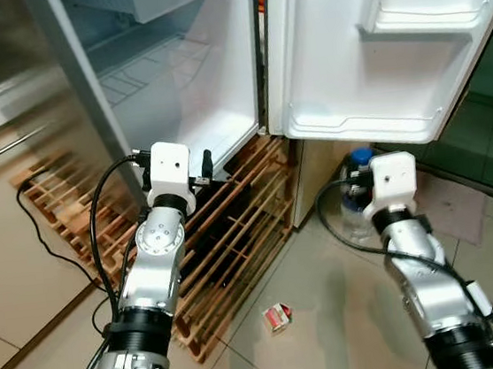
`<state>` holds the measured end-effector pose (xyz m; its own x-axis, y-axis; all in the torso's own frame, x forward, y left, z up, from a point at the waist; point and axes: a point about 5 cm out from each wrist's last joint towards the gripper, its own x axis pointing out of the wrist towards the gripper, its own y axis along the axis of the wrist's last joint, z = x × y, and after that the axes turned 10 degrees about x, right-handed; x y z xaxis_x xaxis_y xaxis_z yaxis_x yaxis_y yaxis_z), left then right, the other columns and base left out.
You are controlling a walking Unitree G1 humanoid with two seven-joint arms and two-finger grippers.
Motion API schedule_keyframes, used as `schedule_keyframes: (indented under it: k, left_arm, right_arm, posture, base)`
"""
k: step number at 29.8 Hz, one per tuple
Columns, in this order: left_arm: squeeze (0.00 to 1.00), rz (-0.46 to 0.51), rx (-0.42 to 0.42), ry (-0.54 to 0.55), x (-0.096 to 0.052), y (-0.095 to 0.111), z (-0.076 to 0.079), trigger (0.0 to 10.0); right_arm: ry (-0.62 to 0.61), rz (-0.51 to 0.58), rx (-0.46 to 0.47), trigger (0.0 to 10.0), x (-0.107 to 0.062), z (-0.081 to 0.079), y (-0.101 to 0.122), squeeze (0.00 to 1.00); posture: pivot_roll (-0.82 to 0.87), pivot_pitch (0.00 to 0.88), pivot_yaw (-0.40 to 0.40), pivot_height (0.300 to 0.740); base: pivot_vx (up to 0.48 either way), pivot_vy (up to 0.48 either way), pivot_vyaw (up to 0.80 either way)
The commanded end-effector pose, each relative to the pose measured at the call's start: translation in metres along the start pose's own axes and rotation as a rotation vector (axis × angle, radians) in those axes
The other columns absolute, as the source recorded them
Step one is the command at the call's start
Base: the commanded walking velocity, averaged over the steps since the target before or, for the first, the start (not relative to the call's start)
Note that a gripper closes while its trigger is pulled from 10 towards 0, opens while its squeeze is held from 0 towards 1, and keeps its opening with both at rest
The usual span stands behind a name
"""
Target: Restocking fridge
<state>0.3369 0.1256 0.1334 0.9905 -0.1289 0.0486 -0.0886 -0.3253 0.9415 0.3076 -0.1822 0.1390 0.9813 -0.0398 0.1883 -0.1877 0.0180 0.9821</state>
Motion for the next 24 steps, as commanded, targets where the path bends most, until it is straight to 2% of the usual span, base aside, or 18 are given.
schedule_keyframes:
  k: [1,8,13,16,24]
  left_arm:
    - [0.00,0.045,-0.006,-0.024,0.001,0.009,0.005,10.0]
    - [0.00,0.071,-0.013,-0.034,0.001,0.013,0.008,10.0]
    - [0.00,0.090,-0.025,-0.046,-0.002,0.015,0.012,10.0]
    - [0.00,0.063,-0.095,-0.046,-0.002,0.012,0.014,10.0]
    - [0.00,0.055,-0.087,-0.024,-0.001,0.012,0.012,10.0]
  right_arm:
    - [-0.026,0.095,-0.005,0.0,0.008,0.008,0.020,0.00]
    - [-0.033,0.120,-0.010,0.0,0.012,0.010,0.028,0.00]
    - [-0.006,0.178,-0.023,0.0,0.014,0.005,0.043,0.00]
    - [0.011,0.201,-0.021,0.0,0.015,0.001,0.049,0.00]
    - [0.057,0.244,-0.017,0.0,0.015,-0.010,0.063,0.00]
  posture:
    - [0.05,0.000,0.015,0.740]
    - [0.05,0.000,0.013,0.740]
    - [0.05,0.000,0.013,0.740]
    - [0.05,0.000,0.013,0.740]
    - [0.05,0.000,0.008,0.740]
  base:
    - [0.480,0.000,0.00]
    - [0.480,0.000,0.00]
    - [0.480,0.000,0.00]
    - [0.480,0.000,0.00]
    - [0.410,0.000,0.00]
